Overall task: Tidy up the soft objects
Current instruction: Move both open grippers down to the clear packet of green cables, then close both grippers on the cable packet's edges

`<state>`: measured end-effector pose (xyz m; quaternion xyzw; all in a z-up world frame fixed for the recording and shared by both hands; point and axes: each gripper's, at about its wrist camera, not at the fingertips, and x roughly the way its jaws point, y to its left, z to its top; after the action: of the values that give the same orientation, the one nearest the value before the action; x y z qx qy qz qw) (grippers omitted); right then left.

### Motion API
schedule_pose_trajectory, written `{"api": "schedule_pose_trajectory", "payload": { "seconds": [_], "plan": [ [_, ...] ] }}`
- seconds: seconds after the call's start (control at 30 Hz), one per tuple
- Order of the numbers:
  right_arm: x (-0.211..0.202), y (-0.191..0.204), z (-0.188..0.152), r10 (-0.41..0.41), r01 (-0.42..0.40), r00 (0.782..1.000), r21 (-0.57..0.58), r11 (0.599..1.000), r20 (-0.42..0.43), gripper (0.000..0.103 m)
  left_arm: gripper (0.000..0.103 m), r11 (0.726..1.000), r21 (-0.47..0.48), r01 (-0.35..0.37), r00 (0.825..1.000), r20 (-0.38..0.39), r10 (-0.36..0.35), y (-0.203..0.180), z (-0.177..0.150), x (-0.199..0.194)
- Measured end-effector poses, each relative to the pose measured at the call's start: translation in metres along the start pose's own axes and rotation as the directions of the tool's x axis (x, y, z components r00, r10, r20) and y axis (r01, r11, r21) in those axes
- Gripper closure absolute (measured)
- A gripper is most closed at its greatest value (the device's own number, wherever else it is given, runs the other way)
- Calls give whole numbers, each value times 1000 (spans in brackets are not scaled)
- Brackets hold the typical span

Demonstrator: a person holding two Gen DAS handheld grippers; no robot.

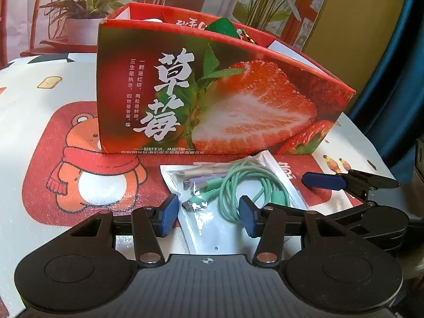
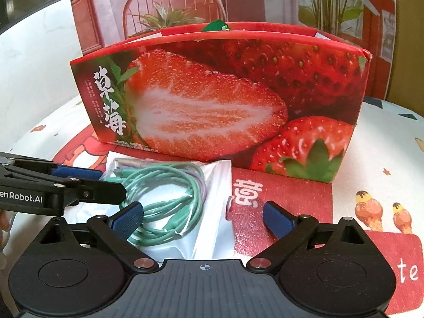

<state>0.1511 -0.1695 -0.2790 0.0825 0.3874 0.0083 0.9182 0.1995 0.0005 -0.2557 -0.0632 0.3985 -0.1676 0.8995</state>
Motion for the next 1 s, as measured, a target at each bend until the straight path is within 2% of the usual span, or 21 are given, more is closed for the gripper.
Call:
{"api": "schedule_pose_trajectory", "payload": {
  "seconds": [0.23, 0.43, 0.87, 0.97, 1.0],
  "plan": [
    [-6, -2, -3, 11, -11, 1000, 16, 1000, -1, 13, 51, 1000, -11, 11, 1000, 4, -11, 0, -5, -4],
    [-9, -6, -4, 13, -14, 1000, 29, 999, 5, 21, 58, 998, -64, 26, 1000, 8, -26, 10, -5, -6],
    [-3, -8, 1, 6, -6, 1000, 9, 1000, 4, 23, 59, 997, -73, 3, 1000, 14, -2, 11, -11, -13],
    [-5, -7, -1, 24, -24, 1000, 7, 1000, 13, 33, 59, 997, -78, 11, 1000, 20, -9, 10, -12, -13],
    [-6, -6, -1, 36, -36, 999, 7, 999, 12, 40, 59, 997, -81, 15, 1000, 22, -13, 10, -13, -12]
  ]
}}
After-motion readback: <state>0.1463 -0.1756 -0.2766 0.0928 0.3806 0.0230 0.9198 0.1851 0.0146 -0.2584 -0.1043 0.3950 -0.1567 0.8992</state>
